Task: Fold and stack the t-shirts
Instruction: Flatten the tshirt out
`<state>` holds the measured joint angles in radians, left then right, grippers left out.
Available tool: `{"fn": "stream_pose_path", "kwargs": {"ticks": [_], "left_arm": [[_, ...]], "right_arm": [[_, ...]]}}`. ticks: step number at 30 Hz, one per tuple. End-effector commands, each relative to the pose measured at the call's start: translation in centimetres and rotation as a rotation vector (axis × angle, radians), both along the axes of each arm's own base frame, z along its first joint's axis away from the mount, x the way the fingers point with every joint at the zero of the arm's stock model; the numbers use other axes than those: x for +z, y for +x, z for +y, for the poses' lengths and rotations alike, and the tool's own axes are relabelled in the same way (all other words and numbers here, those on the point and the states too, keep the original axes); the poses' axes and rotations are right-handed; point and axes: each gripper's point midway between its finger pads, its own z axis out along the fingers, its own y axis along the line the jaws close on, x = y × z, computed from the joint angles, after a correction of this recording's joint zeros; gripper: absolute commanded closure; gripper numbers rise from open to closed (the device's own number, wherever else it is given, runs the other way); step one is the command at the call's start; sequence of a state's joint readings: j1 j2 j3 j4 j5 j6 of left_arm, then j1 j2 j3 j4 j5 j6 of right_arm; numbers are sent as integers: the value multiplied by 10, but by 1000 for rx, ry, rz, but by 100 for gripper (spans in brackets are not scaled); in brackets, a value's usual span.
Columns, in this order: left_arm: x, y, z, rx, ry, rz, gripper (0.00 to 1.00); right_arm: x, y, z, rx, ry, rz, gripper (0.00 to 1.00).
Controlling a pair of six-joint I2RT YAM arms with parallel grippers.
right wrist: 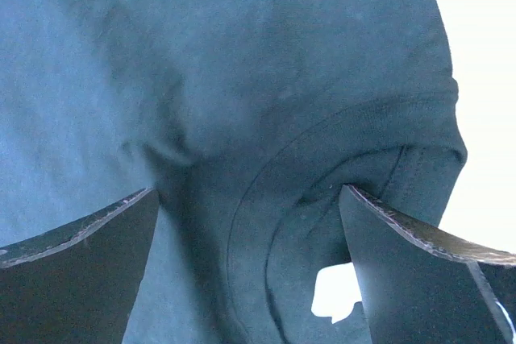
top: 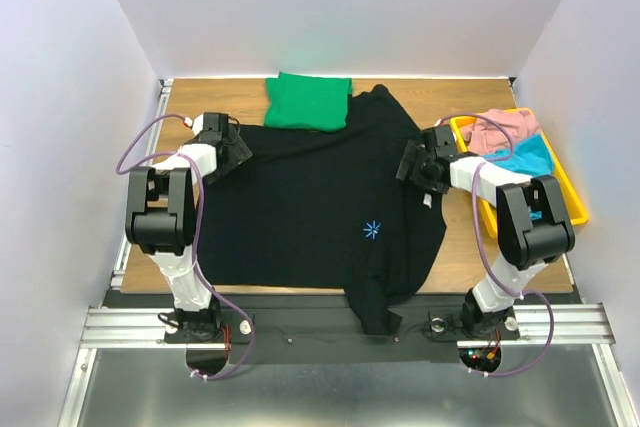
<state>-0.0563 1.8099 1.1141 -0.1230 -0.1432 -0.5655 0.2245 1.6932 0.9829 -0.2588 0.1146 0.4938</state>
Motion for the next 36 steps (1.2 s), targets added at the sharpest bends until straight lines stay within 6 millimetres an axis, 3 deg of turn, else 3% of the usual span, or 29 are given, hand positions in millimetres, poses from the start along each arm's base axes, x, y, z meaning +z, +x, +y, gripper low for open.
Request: {"fn": "stream_pose_path", "kwargs": {"ticks": [1,8,14,17,19,21,22,24,25,26,27,28,29,30,31,33,34,35,36], "left_arm": [[-9,5,14,33,38,38,2],[-10,23,12,32,30,30,2],[0,29,11,35,22,11,2],[19,26,11,35,21,-22,1],[41,21,13,47,25,-62,2],[54,12,17,75,31,-74,2],[72,8,19,90,32,-111,2],[78,-8,24,140,32,-104,2],[92,-14,25,160,22,-131,2],[87,-25,25,172,14,-113,2],[96,-31,19,163,-21,-139,2],[98,-36,16,155,-37,-147,2],[84,-49,12,148,-48,-118,2],[83,-54,8,143,-71,-122,2],[88,-63,5,138,-82,-141,2],[68,-86,-7,109,-121,-99,2],[71,-94,-12,90,-136,-116,2],[70,-102,-22,61,-144,-115,2],[53,-120,-24,80,-149,-76,2]], "right_arm": [[-11,12,-22,-88,-4,15,0],[-10,36,-48,-112,-78,-4,0],[7,65,-56,-99,-143,-62,0],[23,70,-50,-65,-126,-97,0],[34,68,-36,25,-79,-116,0],[58,63,-26,70,-64,-169,0],[67,60,-21,90,-65,-189,0],[93,48,-16,109,-66,-249,0],[103,40,-8,119,-56,-268,0],[110,33,-5,112,-38,-277,0],[116,14,0,88,7,-285,0],[115,3,3,87,28,-282,0],[113,-9,12,105,64,-276,0],[103,-36,20,126,92,-250,0],[97,-50,31,135,137,-221,0],[79,-84,48,156,172,-136,0],[78,-96,52,163,186,-127,0],[62,-113,55,171,185,-80,0],[54,-133,69,217,192,-41,0]]}}
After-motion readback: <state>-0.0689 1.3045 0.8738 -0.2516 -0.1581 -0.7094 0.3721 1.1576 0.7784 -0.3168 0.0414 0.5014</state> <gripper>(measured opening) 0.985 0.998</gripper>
